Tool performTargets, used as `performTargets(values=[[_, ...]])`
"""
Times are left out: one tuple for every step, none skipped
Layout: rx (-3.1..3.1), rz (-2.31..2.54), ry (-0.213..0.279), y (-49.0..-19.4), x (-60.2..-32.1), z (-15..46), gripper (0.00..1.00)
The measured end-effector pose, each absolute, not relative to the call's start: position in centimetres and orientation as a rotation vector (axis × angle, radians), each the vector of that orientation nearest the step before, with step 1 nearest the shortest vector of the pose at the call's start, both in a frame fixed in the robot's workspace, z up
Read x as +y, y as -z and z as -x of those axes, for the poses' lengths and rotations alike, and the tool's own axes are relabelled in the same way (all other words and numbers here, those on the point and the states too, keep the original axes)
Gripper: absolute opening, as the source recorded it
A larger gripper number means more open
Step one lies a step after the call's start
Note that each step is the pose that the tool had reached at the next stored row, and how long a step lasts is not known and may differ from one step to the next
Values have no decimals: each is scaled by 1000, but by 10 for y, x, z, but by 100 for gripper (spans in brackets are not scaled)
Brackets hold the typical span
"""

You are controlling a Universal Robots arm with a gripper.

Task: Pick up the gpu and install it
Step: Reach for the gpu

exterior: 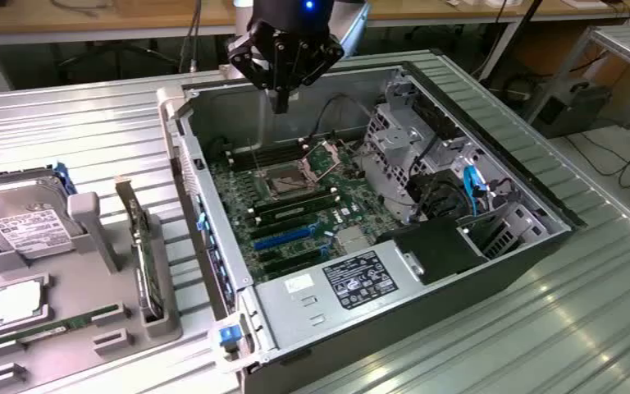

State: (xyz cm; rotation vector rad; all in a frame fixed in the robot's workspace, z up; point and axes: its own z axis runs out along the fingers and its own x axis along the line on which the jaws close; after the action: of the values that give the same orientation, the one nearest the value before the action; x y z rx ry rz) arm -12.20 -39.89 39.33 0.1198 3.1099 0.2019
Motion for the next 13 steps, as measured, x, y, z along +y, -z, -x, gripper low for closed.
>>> performTargets(values=[[3110, -120, -202, -393, -399, 122, 11], [3110, -120, -203, -393, -399, 122, 11], [3110, -120, -203, -393, -399, 122, 11], [3110, -120, -203, -393, -399, 122, 11], [3110, -120, -203, -393, -399, 122, 11], [3110, -120, -203, -393, -399, 122, 11], [3110, -120, -203, -393, -399, 122, 11], [3110, -120, -203, -393, -399, 122, 11], [3110, -120, -203, -393, -399, 122, 11], [3110, -120, -203, -393, -399, 122, 11], [3110, -120, -203, -393, -399, 122, 11], [3110, -120, -203, -393, -399, 122, 11], [3110, -120, -203, -393, -399, 122, 11]])
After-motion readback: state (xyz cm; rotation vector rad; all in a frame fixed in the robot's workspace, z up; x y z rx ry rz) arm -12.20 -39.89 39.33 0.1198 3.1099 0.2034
